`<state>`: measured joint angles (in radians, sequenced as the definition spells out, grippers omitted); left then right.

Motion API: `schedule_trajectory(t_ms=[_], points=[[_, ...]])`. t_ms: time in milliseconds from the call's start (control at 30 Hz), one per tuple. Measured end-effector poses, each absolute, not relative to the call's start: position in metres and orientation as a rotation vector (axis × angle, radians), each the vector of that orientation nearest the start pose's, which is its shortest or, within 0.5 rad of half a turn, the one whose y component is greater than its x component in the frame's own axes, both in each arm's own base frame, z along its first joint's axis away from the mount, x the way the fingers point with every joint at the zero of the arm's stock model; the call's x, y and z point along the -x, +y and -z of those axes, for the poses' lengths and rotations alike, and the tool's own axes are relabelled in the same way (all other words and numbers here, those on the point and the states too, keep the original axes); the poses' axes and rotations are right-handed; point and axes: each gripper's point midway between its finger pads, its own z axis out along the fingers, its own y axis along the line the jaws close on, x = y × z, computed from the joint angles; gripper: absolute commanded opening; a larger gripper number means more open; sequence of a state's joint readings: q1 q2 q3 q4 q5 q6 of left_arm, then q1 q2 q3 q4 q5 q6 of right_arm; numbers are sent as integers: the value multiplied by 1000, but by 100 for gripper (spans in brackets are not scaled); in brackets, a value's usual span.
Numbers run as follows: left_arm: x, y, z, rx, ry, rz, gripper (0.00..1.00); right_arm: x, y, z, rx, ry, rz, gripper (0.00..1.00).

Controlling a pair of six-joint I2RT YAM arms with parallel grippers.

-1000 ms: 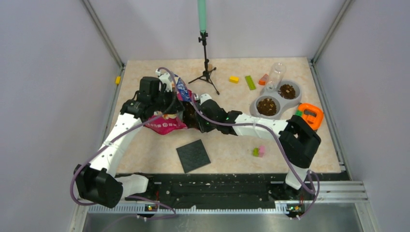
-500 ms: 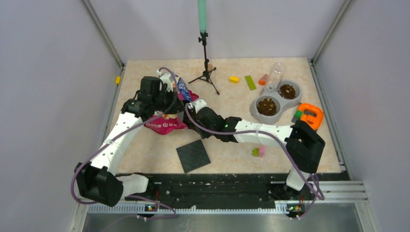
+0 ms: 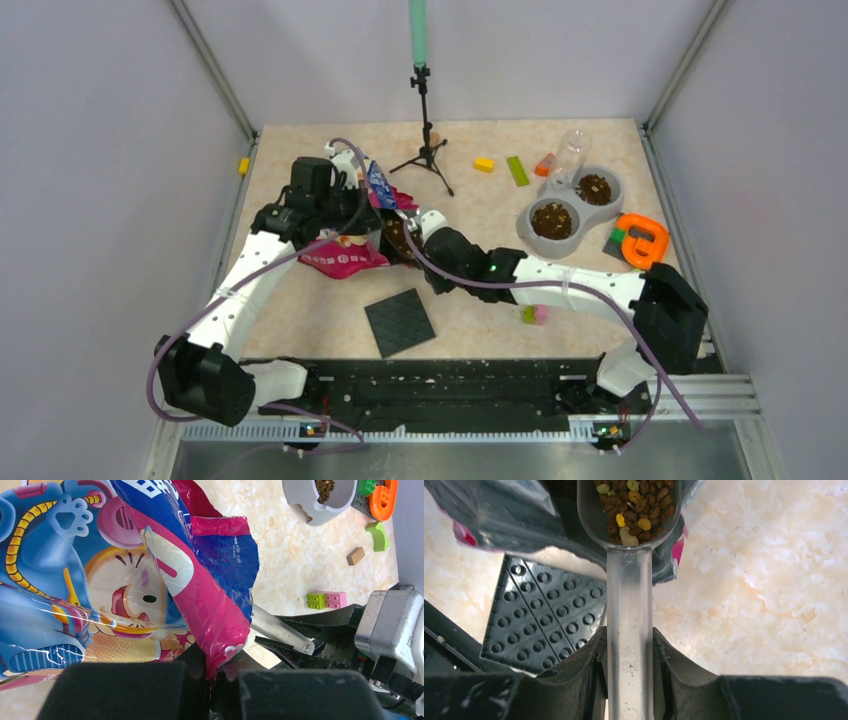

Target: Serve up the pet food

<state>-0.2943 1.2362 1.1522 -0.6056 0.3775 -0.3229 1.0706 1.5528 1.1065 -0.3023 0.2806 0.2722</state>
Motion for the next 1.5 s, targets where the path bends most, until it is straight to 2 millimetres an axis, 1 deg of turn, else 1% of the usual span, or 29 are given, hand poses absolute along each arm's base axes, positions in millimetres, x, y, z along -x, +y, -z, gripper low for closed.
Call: schedule_trajectory(t_ms=[300,467,900,1100,1233,1400,1500], points=[[-307,-176,-229,-180,2306,761,0,-222,328,-125,790,2191,-358,0],[-307,-176,-229,-165,2310,766,0,-216,317,-130,820,2149,-369,0],[-308,-177,-229,-129,2314,773,0,-204,298,-142,899,2035,-374,0],[-308,-177,-230,-108,2317,779,0,-202,297,-154,892,2000,-395,0],[-308,-177,-230,-91,2320,781,0,-202,296,-158,883,1992,-401,0],[-308,-177,-230,-85,2320,782,0,-204,296,-157,878,1992,-391,0],[-308,-177,-230,-84,2320,781,0,-204,297,-150,888,2007,-379,0]])
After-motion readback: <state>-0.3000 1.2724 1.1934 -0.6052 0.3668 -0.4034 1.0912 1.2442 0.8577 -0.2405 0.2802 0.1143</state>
